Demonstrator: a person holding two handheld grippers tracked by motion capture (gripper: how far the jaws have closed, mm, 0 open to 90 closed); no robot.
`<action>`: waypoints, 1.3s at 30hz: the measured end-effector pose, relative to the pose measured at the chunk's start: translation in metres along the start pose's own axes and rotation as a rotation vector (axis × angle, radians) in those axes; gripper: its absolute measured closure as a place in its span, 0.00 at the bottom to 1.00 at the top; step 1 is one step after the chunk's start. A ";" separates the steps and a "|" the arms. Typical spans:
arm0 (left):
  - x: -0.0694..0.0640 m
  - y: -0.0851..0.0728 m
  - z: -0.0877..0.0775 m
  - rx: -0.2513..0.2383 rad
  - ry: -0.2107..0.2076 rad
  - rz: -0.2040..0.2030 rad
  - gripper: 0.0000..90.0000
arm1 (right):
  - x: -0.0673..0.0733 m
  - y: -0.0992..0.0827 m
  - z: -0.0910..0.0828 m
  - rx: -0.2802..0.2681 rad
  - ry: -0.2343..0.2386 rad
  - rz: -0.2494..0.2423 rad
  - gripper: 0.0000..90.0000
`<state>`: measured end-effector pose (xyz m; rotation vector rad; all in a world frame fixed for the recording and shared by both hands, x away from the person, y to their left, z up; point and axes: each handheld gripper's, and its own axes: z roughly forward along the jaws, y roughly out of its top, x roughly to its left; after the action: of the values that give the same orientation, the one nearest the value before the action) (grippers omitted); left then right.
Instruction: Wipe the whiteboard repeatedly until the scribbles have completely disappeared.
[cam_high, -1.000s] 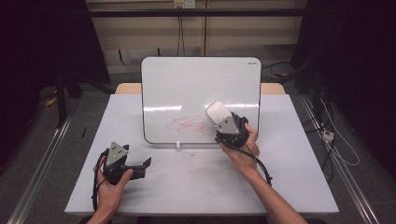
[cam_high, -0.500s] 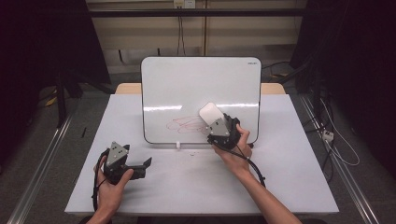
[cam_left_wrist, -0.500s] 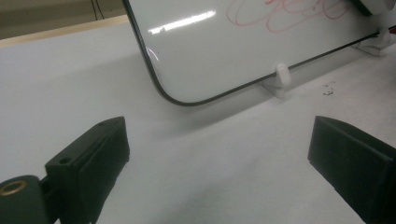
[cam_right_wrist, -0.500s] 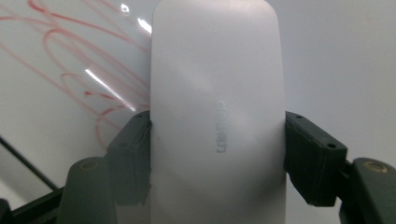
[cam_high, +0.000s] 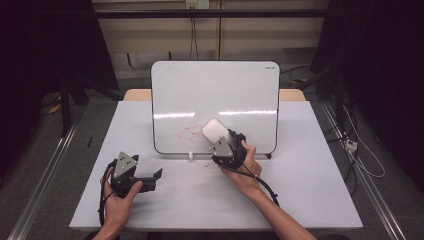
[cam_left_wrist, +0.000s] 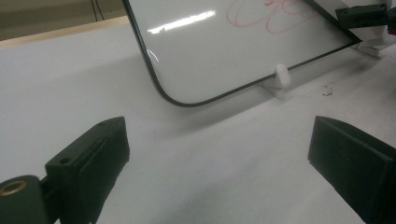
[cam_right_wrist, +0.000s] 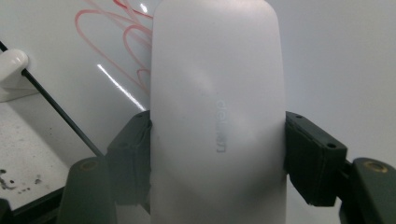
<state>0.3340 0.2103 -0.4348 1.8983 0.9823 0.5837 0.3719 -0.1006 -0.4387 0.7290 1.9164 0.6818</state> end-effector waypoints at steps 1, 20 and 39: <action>0.001 0.000 0.000 0.000 -0.001 0.001 0.06 | -0.001 0.000 0.000 0.000 0.006 0.004 0.35; 0.001 -0.001 -0.002 -0.001 0.002 -0.001 0.06 | -0.061 0.003 0.005 0.006 -0.046 0.095 0.35; 0.001 -0.001 -0.001 -0.001 0.005 -0.003 0.06 | -0.049 0.014 0.009 -0.002 -0.070 0.095 0.35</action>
<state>0.3333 0.2120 -0.4347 1.8951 0.9882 0.5868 0.4018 -0.1253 -0.4046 0.8362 1.8269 0.7074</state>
